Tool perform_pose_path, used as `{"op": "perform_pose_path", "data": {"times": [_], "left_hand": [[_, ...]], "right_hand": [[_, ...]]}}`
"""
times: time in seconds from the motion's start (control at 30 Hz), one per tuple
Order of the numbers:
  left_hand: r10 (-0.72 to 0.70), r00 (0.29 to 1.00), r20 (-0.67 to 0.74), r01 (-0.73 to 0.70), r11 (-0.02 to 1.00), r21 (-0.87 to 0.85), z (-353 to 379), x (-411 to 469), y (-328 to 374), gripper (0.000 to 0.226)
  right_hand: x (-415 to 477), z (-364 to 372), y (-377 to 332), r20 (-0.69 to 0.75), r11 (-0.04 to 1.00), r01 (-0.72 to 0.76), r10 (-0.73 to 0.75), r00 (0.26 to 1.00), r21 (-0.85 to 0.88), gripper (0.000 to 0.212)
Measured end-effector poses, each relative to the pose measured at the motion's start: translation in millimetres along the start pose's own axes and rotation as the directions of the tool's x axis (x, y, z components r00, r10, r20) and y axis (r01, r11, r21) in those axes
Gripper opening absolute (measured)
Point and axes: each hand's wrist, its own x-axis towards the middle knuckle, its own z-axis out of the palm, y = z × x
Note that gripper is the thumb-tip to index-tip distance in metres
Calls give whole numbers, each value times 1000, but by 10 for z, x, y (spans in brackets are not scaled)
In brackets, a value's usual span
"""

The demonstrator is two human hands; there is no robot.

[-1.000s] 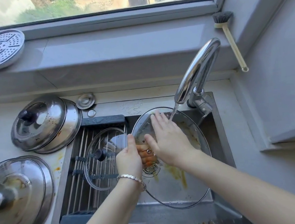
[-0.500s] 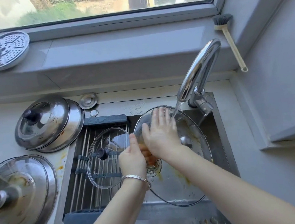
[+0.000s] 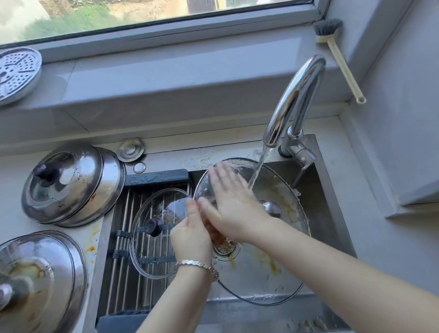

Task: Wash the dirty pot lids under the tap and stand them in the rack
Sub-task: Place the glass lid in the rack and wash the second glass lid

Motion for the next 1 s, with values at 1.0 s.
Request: {"op": "perform_pose_path", "data": {"times": [1.0], "left_hand": [[83,997,-2,-83,997,-7,30,-31,-9,57]], "right_hand": [[106,130,16,-255,964,-141,198,947,225,68]]}}
